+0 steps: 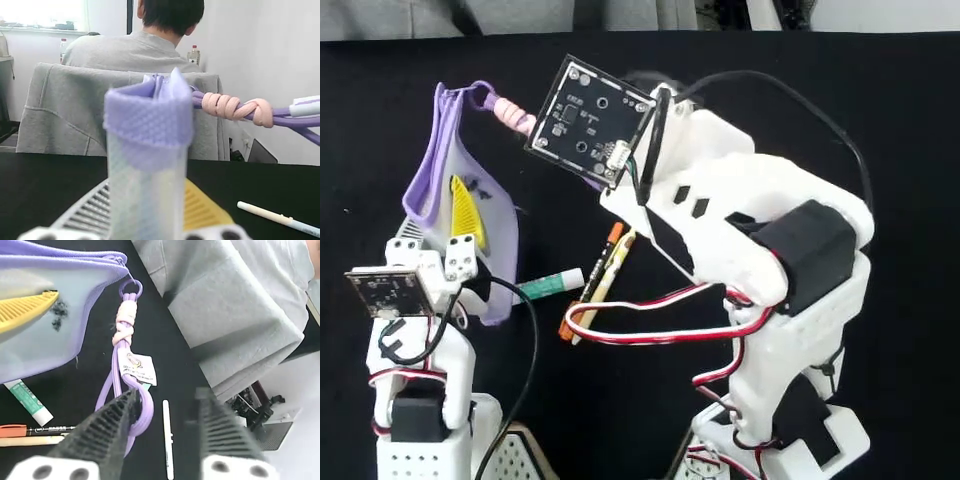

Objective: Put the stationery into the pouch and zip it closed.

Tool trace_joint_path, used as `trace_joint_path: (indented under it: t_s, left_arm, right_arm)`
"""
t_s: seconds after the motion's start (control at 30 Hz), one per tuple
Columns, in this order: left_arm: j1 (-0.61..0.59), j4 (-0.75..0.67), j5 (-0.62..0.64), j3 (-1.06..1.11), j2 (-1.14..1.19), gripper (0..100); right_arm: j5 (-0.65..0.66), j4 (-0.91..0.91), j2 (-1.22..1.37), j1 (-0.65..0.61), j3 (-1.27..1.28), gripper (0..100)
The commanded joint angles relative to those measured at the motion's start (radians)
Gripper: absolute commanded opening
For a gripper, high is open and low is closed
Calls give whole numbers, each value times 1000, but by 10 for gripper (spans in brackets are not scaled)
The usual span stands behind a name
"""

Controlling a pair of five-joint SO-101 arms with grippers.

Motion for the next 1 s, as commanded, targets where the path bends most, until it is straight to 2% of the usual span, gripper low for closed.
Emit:
trace_joint_path:
  t_s: [0.0, 0.1, 0.2, 0.3, 0.4, 0.57, 0.73, 0.97]
  left_arm:
    - [8, -20, 8, -96, -8, 29]
    - [8, -25, 6, -97, -8, 29]
    - [8, -43, 6, -105, -8, 29]
    - [8, -121, 8, -134, -8, 29]
    - [12, -160, 12, -189, -8, 29]
    - [18, -169, 28, -248, -8, 29]
    - [10, -170, 181, -257, -8, 29]
    - [8, -169, 192, -318, -8, 29]
  right_arm:
    - [-3, -2, 8, 25, -35, 28]
    - [14, 6, 8, 25, -33, 27]
    - [15, 21, 10, 23, -4, 110]
    - [11, 20, 10, 20, 59, 207]
    - [11, 9, 10, 18, 116, 252]
    - [9, -28, 10, 25, 189, 258]
    - [-117, -157, 1, -20, 159, 259]
    - [-241, -187, 42, -84, 137, 259]
